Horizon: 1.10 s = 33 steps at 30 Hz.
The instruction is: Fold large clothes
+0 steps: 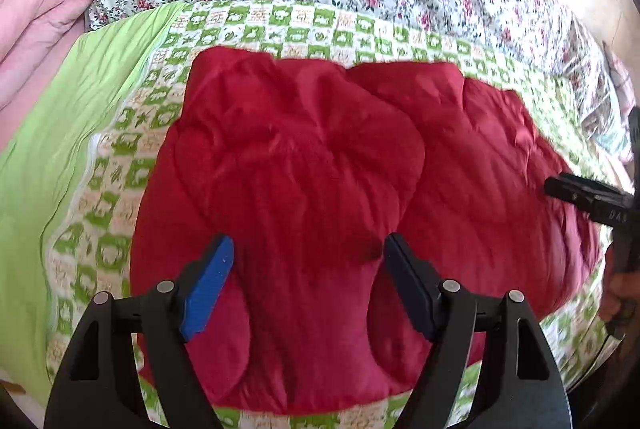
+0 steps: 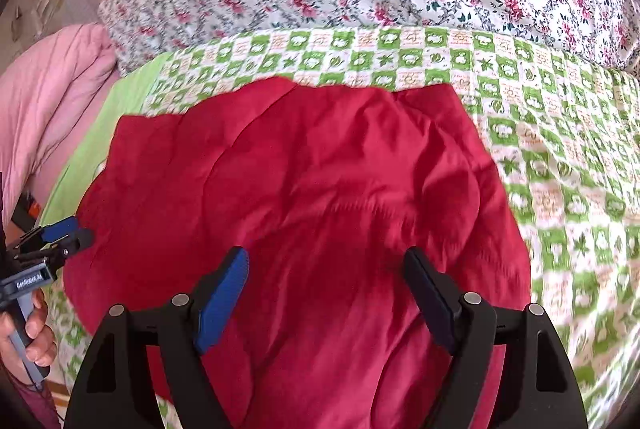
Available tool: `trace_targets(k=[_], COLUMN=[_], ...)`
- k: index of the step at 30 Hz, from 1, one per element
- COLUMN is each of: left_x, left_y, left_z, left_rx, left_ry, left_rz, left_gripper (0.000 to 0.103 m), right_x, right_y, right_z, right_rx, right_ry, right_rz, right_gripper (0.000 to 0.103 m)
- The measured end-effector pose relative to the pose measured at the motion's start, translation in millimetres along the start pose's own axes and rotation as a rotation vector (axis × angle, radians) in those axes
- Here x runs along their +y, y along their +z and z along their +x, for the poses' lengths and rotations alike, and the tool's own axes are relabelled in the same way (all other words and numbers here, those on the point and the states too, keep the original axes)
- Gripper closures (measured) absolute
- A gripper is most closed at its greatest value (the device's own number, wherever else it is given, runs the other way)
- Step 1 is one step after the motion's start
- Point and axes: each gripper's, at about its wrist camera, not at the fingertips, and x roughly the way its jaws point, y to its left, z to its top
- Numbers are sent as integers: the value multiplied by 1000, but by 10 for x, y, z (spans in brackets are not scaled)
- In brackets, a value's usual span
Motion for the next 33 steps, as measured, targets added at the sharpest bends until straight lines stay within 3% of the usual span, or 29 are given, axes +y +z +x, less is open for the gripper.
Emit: trace_targets(k=[10,19,33], left_x=[6,-37,-165], left_y=[-124,-151,-374], left_z=[143,97,-346], left_rx=[16,22,-22], left_ry=[17,64,129], left_rz=[-9,0,59], left_gripper=[23,23,24], right_x=[19,-33,243], right_y=[-254,-267,-567], right_z=[64,118,-595], right_rx=[18,10,-72], right_ry=[-25,-26,45], right_rz=[-18,0,-26], right_gripper=[21,21,20])
